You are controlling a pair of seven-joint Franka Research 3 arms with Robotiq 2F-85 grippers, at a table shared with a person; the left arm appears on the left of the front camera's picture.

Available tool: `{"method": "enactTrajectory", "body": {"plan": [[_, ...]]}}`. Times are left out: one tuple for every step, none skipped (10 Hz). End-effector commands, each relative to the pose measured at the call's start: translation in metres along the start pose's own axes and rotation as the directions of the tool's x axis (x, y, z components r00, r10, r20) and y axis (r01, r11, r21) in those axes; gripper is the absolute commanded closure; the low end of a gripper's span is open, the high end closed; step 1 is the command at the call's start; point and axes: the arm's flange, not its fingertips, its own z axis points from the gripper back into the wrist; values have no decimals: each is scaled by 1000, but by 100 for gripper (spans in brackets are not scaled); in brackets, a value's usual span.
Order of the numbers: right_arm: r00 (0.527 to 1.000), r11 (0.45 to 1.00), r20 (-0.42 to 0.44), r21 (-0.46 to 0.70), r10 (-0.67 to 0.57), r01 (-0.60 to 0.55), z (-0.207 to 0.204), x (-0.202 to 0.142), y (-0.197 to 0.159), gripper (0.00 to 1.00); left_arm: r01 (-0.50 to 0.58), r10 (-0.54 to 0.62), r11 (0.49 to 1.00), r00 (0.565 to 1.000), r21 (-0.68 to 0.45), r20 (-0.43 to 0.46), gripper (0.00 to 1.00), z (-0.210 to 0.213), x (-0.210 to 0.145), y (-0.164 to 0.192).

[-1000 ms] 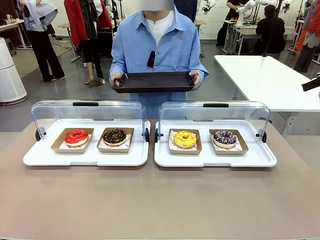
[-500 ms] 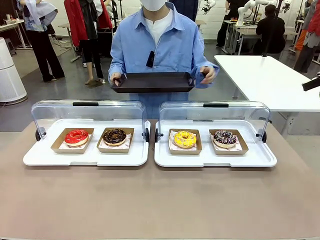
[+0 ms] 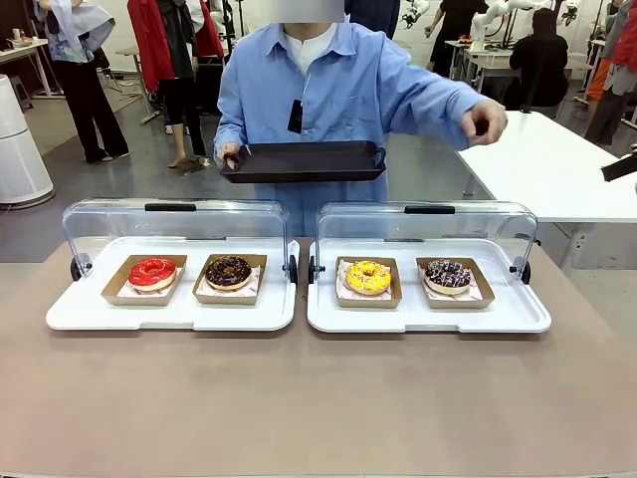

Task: Provide the desired donut to the person.
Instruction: Pick up and lift the Paper togo box containing the Donut pointed at by the person.

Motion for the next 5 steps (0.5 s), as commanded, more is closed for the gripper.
{"method": "enactTrajectory", "body": {"plan": [[1000, 1000, 13, 4, 16, -16, -2, -2, 4, 0, 18, -18, 1000, 999, 3, 27, 0, 0, -1, 0], [1000, 1000, 13, 4, 16, -16, -2, -2, 4, 0, 18, -18, 1000, 999, 3, 27, 0, 0, -1, 0], [1000, 1000, 13, 4, 16, -16, -2, -2, 4, 0, 18, -18, 1000, 999, 3, 27, 0, 0, -1, 0], [1000, 1000, 13, 4, 16, -16, -2, -2, 4, 0, 18, -18, 1000, 999, 3, 27, 0, 0, -1, 0], [1000, 1000, 13, 4, 16, -16, -2, -2, 4, 0, 18, -18, 1000, 999, 3, 27, 0, 0, -1, 0]]}}
